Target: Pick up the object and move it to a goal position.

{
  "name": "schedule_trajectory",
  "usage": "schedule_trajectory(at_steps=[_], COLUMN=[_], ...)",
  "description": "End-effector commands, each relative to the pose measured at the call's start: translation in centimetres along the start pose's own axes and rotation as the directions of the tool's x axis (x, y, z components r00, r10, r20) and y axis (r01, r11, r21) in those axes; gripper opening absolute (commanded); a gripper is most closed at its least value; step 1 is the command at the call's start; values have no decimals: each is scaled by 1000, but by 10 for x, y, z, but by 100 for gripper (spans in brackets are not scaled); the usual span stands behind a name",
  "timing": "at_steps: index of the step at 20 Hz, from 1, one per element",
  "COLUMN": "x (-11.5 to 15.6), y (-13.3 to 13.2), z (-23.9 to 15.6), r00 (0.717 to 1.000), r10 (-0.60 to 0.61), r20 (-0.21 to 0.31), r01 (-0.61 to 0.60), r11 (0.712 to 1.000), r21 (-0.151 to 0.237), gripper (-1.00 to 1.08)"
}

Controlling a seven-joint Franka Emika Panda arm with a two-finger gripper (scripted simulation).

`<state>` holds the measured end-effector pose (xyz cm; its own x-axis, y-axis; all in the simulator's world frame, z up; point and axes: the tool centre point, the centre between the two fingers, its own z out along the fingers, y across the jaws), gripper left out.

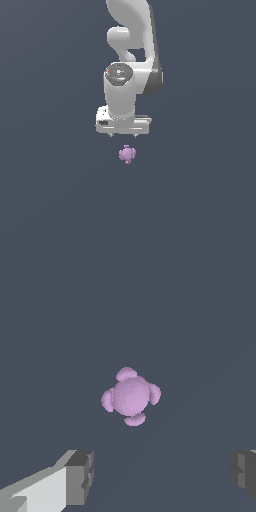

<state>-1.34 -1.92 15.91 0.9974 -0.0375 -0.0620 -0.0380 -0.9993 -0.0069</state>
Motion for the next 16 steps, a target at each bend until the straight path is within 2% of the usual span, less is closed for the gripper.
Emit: schedule_trajectory(at_steps=[1, 16], x=[0, 3], y=[0, 0], z=[0, -9], r00=[1000, 999], r10=[0, -44], r20=[0, 2], r01=[0, 44], r11=[1000, 999], r21=[0, -7], gripper=[100, 100])
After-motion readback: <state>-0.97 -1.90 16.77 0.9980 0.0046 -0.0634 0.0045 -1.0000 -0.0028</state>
